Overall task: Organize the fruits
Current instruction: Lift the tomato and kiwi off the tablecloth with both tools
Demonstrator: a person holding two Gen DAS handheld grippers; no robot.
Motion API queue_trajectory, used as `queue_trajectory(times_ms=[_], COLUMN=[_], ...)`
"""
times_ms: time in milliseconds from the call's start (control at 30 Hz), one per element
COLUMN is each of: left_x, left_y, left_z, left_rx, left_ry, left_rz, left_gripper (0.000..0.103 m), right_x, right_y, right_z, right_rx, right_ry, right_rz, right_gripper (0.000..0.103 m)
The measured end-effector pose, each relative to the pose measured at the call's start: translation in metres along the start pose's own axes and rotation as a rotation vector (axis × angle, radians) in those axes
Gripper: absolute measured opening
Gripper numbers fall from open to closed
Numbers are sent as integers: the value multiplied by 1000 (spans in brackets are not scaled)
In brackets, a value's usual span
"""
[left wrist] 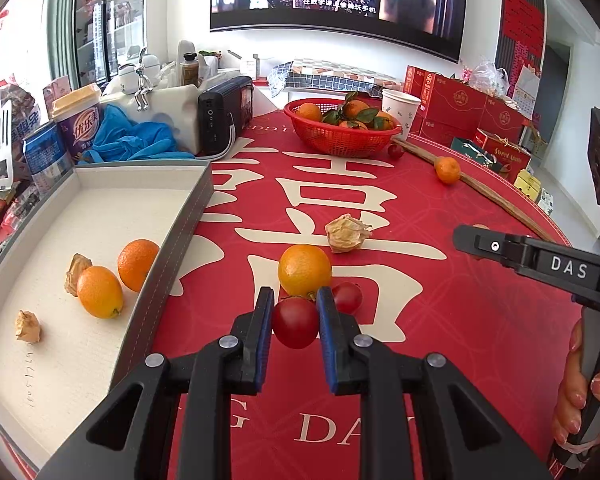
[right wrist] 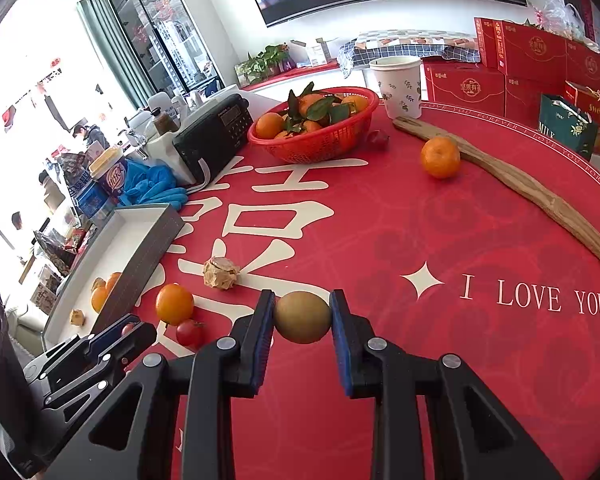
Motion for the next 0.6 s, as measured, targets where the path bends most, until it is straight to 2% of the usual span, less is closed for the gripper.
queue_trajectory(times_ms=[600], left_x=[-1], left_y=[-2], left_z=[-2], left_rx=[6], left_ry=[-1], left_rz=[-2], left_gripper=[24], right_x=[-1], right_y=[0], right_z=[0], right_rx=[-1], right_ry=[0], right_rz=[-1], right_gripper=[29])
Point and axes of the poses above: each gripper's, at about its wrist camera, not at the fingertips, and z roughly the way its jaws point, x to its right, y to its underside, the point moved 9 cm from there along z, roughly the way its jaws point, and after that the axes turned 8 degrees about y, right-handed, at the moved point
